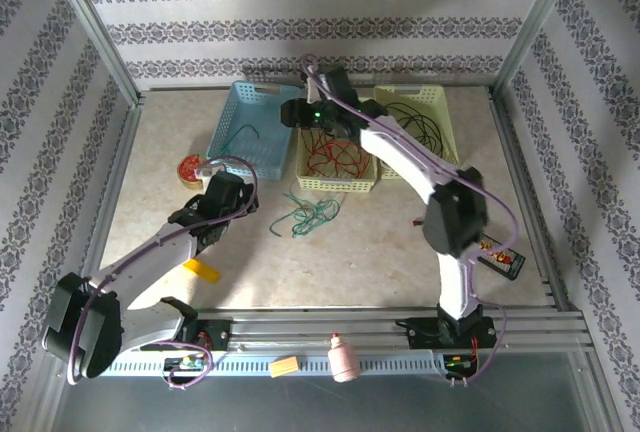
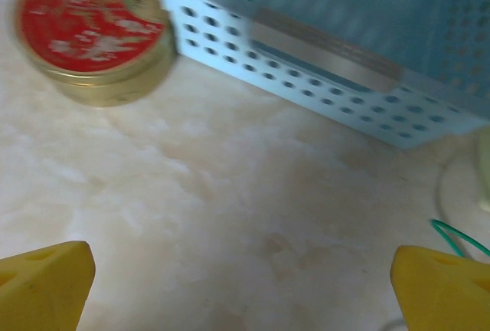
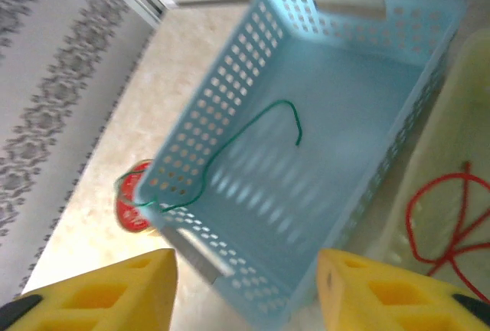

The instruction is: Untangle the cables

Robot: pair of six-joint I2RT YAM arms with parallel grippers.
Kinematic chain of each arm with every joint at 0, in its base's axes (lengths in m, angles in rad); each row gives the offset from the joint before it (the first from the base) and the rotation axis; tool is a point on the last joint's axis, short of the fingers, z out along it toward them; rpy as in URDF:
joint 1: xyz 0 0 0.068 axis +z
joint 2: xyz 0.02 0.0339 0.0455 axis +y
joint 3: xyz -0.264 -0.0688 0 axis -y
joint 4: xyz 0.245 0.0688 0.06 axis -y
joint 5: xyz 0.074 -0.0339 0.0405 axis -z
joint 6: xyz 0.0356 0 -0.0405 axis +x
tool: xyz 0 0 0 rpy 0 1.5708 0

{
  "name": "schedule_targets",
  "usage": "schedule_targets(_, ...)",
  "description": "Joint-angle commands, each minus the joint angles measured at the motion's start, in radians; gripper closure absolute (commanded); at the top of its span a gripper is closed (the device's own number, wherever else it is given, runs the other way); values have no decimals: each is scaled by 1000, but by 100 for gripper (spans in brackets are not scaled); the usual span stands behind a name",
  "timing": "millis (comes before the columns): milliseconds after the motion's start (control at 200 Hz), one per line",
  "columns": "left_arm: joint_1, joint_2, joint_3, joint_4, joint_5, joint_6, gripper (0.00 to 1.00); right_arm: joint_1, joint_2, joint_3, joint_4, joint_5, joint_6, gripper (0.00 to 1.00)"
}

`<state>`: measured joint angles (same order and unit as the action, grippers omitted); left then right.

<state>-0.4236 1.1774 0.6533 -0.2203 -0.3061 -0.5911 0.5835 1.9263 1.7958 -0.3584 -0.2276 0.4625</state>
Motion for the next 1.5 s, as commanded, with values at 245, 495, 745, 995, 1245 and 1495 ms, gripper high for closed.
schedule_targets(245, -9, 83, 446, -166, 126, 248, 1, 67, -480, -627, 36, 118, -120, 51)
schedule_targets(495, 22, 186, 585, -250, 177, 137, 1, 126, -487, -682, 30, 94, -111, 51)
schedule_targets(745, 272, 155, 415, -141, 360, -151, 1, 139, -461, -648, 31, 97, -118, 51)
schedule_targets(995, 505, 278, 394, -74, 568, -285, 7, 139, -478, -666, 32, 110, -116, 52)
schedule_targets(1245, 528, 437, 464, -26, 606, -382, 24, 140, -503, -683, 44, 134, -105, 54)
schedule_targets(1495, 540, 455, 449, 73, 549, -444, 38, 140, -532, -730, 64, 147, -86, 54)
